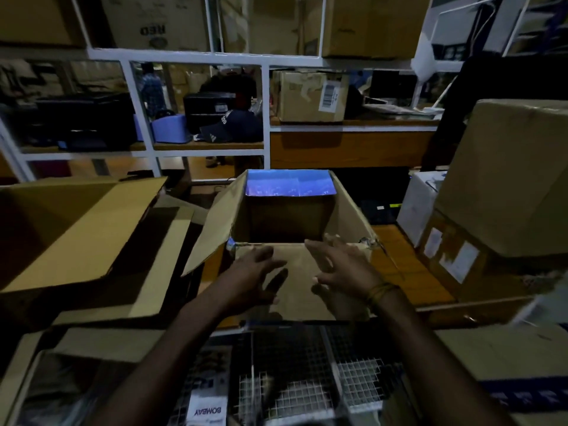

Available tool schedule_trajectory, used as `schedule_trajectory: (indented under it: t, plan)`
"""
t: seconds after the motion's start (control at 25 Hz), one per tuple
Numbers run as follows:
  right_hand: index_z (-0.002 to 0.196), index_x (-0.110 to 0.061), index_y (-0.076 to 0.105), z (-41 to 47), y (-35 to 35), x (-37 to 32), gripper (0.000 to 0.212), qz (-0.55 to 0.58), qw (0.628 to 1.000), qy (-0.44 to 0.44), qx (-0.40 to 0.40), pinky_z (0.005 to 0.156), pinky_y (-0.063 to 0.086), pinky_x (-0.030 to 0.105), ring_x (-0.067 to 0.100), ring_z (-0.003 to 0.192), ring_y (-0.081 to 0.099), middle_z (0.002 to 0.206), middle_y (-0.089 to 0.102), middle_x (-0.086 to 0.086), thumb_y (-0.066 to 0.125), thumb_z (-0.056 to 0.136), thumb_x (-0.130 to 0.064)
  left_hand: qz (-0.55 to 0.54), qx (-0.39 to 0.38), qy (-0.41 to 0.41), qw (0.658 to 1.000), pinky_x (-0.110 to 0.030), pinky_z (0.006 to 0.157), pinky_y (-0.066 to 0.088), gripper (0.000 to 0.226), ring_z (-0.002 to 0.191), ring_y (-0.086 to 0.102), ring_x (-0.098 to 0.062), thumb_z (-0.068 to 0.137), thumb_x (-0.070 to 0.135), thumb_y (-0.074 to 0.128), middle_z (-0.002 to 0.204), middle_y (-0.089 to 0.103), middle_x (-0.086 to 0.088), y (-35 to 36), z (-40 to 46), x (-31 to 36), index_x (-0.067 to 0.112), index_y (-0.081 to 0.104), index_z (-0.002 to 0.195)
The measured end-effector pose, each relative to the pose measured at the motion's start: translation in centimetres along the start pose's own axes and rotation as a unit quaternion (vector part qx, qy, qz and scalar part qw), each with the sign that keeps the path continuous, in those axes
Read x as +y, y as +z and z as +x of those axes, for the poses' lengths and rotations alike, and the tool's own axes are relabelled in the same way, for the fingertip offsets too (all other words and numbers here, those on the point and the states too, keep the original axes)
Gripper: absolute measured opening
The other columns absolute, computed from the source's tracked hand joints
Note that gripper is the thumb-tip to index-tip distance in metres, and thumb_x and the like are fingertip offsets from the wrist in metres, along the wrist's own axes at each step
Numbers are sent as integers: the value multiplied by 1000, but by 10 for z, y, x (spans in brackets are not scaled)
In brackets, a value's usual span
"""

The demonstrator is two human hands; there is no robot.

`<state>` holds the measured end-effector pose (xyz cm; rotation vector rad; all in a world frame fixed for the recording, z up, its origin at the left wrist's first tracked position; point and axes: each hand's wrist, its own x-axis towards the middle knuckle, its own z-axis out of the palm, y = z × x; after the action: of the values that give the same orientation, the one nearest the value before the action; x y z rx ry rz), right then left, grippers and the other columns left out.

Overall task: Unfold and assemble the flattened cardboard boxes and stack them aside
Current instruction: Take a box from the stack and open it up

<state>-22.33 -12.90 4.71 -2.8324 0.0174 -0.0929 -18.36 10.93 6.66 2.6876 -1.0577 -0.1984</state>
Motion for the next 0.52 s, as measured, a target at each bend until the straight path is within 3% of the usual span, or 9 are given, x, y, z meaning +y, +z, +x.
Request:
schedule_trajectory:
  t: [0.12,0.24,0.4,0.52]
  plan:
    - [140,-39,44,7,7,-3,66,-43,995,0,84,109,31,44,28,124,48,130,53,5,74,82,-29,37,56,-34,997,-52,119,20,84,150,8,-32,83,36,74,162,12,-5,11,14,8,36,25,152]
    - [125,-36,56,3,7,-7,43,-57,987,5,147,94,40,39,28,111,53,115,60,3,69,85,-24,81,118,-70,987,-48,114,30,75,137,35,-27,85,35,71,149,37,-5,12,19,21,37,31,149]
    - [119,-28,61,-7,6,-4,34,-26,993,-26,116,86,45,36,24,108,55,113,61,1,67,86,-27,70,192,-78,976,-32,84,46,37,108,56,-18,88,32,67,123,59,2,10,23,17,34,60,125]
    - [112,-29,66,-8,-7,7,32,28,996,-60,53,76,46,32,17,99,58,107,63,-3,72,83,-40,-17,159,-63,985,-19,69,39,20,94,55,-7,86,28,71,111,63,6,9,28,9,31,70,106]
